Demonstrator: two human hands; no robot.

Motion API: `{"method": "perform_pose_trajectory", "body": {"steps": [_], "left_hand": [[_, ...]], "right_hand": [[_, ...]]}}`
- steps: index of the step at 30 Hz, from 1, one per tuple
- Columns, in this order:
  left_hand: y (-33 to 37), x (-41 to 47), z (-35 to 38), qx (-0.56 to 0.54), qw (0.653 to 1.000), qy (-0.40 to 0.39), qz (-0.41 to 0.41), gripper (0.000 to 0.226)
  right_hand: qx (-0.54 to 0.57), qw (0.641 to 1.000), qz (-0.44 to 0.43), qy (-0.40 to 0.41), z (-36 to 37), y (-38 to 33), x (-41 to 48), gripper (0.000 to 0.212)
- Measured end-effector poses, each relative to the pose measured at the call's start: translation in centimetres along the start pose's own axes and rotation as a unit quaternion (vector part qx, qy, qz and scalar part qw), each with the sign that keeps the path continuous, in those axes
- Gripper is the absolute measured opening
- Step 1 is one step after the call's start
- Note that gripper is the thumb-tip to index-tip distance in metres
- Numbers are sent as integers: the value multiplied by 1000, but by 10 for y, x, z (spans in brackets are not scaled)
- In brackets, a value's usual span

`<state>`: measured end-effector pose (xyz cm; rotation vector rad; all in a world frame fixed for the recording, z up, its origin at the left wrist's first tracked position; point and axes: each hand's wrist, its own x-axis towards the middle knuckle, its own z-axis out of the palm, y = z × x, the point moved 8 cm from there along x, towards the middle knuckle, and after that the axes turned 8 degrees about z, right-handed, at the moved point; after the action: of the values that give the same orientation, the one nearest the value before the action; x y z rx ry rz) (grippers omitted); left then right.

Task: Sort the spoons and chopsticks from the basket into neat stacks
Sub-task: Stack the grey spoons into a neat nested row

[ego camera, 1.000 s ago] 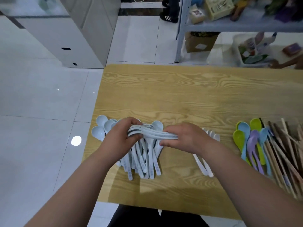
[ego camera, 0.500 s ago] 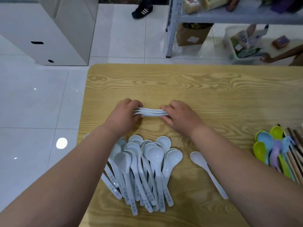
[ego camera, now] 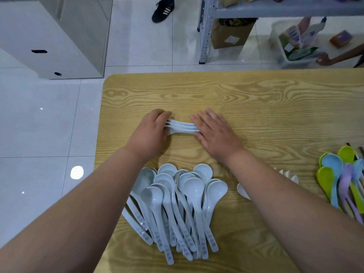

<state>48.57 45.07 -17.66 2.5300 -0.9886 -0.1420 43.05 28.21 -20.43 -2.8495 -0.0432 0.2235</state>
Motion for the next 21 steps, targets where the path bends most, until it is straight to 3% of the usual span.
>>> {"method": "perform_pose_trajectory", "body": {"steps": [9, 21], "left_hand": [[3, 2, 9, 29, 999, -36, 20, 55], [6, -2, 4, 77, 996, -1, 33, 61]], "right_hand": [[-26, 999, 25, -30, 5, 2, 1, 70], [-40, 998, 24, -53, 1, 5, 5, 77]]}}
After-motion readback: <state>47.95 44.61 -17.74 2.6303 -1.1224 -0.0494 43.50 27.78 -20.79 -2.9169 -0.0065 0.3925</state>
